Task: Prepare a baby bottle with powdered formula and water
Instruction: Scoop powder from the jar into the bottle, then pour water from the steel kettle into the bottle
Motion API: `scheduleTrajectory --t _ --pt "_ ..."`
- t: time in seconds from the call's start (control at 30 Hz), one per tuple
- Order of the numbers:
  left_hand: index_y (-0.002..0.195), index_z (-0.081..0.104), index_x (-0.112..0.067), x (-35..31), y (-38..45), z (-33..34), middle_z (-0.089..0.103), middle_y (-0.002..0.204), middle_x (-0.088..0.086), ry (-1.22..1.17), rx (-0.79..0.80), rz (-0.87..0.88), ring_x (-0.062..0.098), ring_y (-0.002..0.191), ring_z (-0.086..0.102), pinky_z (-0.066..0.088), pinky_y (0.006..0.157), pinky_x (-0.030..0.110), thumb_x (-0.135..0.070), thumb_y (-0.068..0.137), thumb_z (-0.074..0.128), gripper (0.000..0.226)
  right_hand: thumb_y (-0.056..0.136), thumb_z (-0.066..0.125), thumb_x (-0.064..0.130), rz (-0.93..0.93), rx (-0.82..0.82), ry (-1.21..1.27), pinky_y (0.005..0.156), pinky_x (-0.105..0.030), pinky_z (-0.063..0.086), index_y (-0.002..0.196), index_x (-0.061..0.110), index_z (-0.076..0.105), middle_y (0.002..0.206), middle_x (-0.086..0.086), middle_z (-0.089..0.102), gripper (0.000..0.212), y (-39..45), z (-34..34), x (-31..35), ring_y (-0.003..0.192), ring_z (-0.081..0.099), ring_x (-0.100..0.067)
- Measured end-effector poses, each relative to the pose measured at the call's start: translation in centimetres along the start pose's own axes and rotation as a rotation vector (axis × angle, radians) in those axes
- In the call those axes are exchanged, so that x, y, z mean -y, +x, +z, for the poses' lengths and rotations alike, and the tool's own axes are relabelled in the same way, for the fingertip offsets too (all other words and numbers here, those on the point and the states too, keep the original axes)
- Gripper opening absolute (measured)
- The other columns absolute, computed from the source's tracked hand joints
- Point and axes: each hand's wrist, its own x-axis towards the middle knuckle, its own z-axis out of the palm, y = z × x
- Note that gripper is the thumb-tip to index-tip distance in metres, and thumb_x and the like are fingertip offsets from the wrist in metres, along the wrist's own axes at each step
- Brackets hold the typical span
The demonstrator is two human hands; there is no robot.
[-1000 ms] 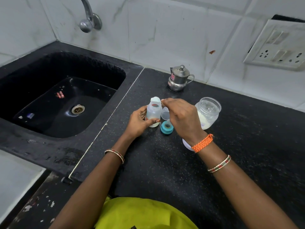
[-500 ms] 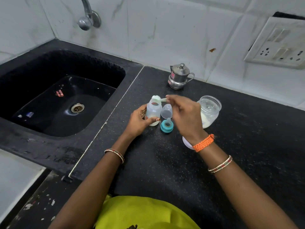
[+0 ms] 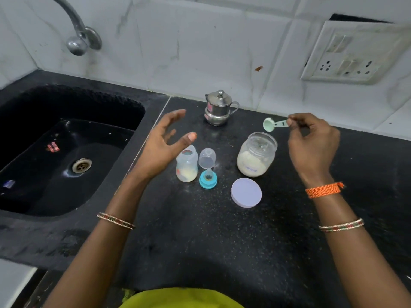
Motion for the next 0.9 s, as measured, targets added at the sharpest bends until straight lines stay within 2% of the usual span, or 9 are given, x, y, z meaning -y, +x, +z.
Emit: scheduleTrajectory --t 0.13,0.27,0.33,0.4,0.47,0.5,0.67,0.8,0.9 --pt "0.127 0.048 -0.026 -1.5 2.2 4.6 0.052 0.131 -0.015 -0.002 0.125 0.069 -0.003 0.126 0.045 0.036 0.106 0.02 -0.042 0.071 0.068 0.061 0.083 0.066 0.014 -0.042 0.082 -0.127 0.081 -0.046 0.049 0.09 0.013 0.074 0.079 -0.004 0.071 0.011 -0.6 0.2 -1.1 0.078 0.061 -0.024" --pt "0.13 0.048 -0.025 -0.2 3.2 8.5 0.052 0.135 -0.008 0.011 0.243 0.046 0.0 0.126 0.045 0.036 0.108 0.028 -0.031 0.077 0.071 0.058 0.083 0.067 0.016 -0.04 0.31 -0.242 0.094 -0.042 0.033 0.089 0.017 0.075 0.083 -0.002 0.069 0.01 -0.6 1.5 -1.7 0.092 0.055 -0.022" --pt "0.131 0.047 -0.023 0.7 3.4 10.0 0.052 0.135 -0.006 0.014 0.285 0.022 0.002 0.127 0.045 0.036 0.108 0.028 -0.028 0.08 0.07 0.057 0.084 0.067 0.018 -0.039 0.46 -0.357 0.1 -0.043 0.026 0.092 0.018 0.076 0.106 -0.004 0.069 0.012 -0.1 2.4 -1.8 0.112 0.047 -0.023" --pt "0.132 0.045 -0.022 1.6 3.6 11.1 0.051 0.136 -0.006 0.023 0.312 -0.004 0.002 0.125 0.046 0.037 0.106 0.026 -0.024 0.081 0.069 0.056 0.083 0.067 0.019 0.028 0.618 -0.45 0.109 -0.049 0.016 0.094 0.019 0.076 0.139 -0.007 0.051 0.014 0.8 3.1 -1.5 0.136 0.027 -0.028" --pt "0.132 0.044 -0.022 2.5 3.8 12.0 0.049 0.135 -0.007 0.024 0.341 -0.039 -0.001 0.121 0.048 0.039 0.102 0.019 -0.017 0.082 0.069 0.056 0.083 0.068 0.019 0.133 0.741 -0.487 0.114 -0.054 0.007 0.093 0.02 0.076 0.152 -0.008 0.034 0.013 1.7 3.8 -1.1 0.145 0.007 -0.031" --pt "0.132 0.043 -0.021 3.0 3.8 12.2 0.049 0.136 -0.006 0.011 0.355 -0.061 -0.002 0.119 0.049 0.04 0.1 0.017 -0.014 0.082 0.068 0.056 0.082 0.069 0.019 0.169 0.773 -0.502 0.114 -0.055 0.005 0.092 0.02 0.075 0.152 -0.008 0.034 0.012 2.1 4.3 -1.1 0.146 0.004 -0.031" --pt "0.132 0.043 -0.021 4.5 3.9 12.6 0.05 0.136 -0.003 -0.034 0.36 -0.122 0.008 0.124 0.049 0.043 0.105 0.035 -0.008 0.081 0.067 0.058 0.084 0.067 0.016 0.234 0.793 -0.591 0.114 -0.058 0.003 0.1 0.013 0.071 0.144 -0.009 0.045 0.017 2.2 6.1 -1.9 0.146 0.005 -0.031" --pt "0.131 0.043 -0.022 3.5 3.9 12.4 0.051 0.132 -0.007 -0.053 0.371 -0.134 0.005 0.121 0.05 0.045 0.1 0.026 -0.005 0.083 0.064 0.055 0.086 0.065 0.02 0.308 0.868 -0.508 0.113 -0.058 0.0 0.098 0.016 0.074 0.144 -0.007 0.045 0.015 2.6 5.7 -2.0 0.146 0.006 -0.03" --pt "0.129 0.045 -0.024 1.7 4.8 11.1 0.049 0.132 -0.007 -0.085 0.346 -0.116 0.005 0.119 0.05 0.046 0.096 0.021 -0.007 0.085 0.063 0.05 0.088 0.061 0.031 0.325 0.849 -0.387 0.114 -0.057 0.012 0.095 0.023 0.073 0.127 -0.004 0.061 0.016 3.5 4.6 -1.8 0.137 0.032 -0.03"
